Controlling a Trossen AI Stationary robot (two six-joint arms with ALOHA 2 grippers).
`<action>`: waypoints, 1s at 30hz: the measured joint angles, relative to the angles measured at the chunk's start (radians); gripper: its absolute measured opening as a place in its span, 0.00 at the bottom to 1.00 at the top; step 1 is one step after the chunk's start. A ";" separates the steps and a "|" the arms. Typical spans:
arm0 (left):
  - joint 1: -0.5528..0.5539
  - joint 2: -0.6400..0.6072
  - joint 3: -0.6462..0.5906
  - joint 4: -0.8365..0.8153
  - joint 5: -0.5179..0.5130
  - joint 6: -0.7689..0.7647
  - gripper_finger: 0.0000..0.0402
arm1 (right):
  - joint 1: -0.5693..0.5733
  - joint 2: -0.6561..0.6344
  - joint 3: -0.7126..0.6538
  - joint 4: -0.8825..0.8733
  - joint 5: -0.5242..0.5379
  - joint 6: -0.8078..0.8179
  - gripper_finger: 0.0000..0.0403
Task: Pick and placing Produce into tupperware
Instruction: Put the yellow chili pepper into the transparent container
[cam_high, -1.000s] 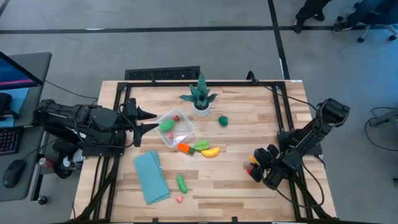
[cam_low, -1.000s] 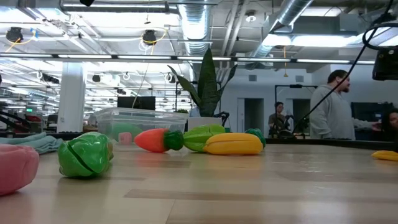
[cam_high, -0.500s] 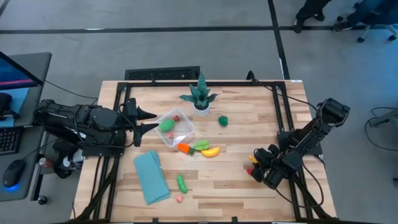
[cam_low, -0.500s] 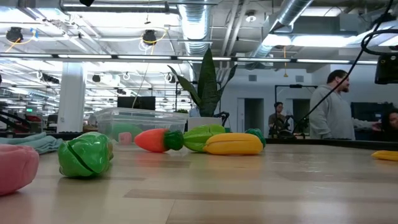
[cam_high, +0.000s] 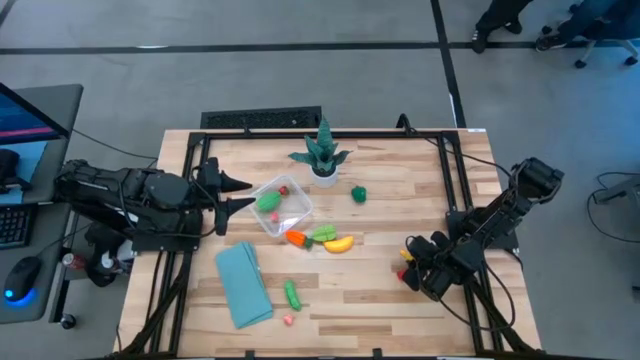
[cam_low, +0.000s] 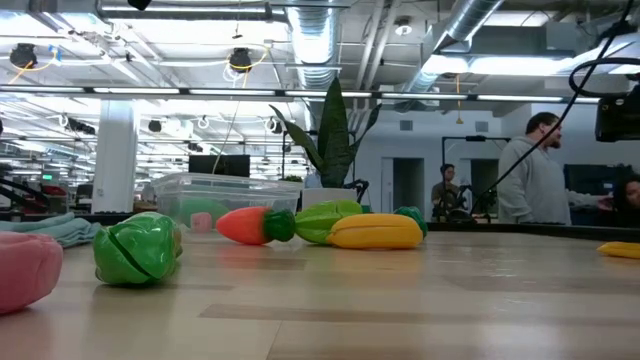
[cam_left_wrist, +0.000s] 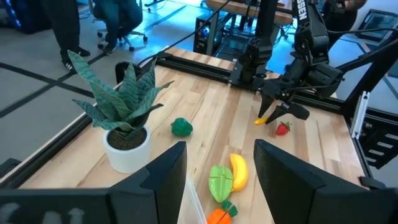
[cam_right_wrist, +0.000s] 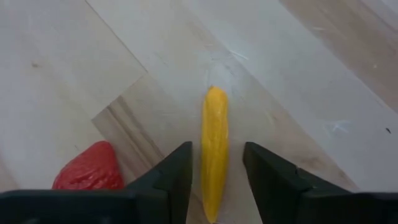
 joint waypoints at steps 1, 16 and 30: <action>0.000 0.000 0.000 0.000 -0.001 0.000 0.44 | 0.000 0.000 0.000 0.000 -0.003 -0.002 0.33; 0.000 0.000 0.000 0.008 -0.015 0.002 0.44 | -0.002 0.002 -0.002 0.009 0.003 -0.005 0.18; 0.000 0.000 0.000 0.008 -0.016 0.008 0.44 | -0.010 -0.086 -0.004 0.034 0.098 0.010 0.12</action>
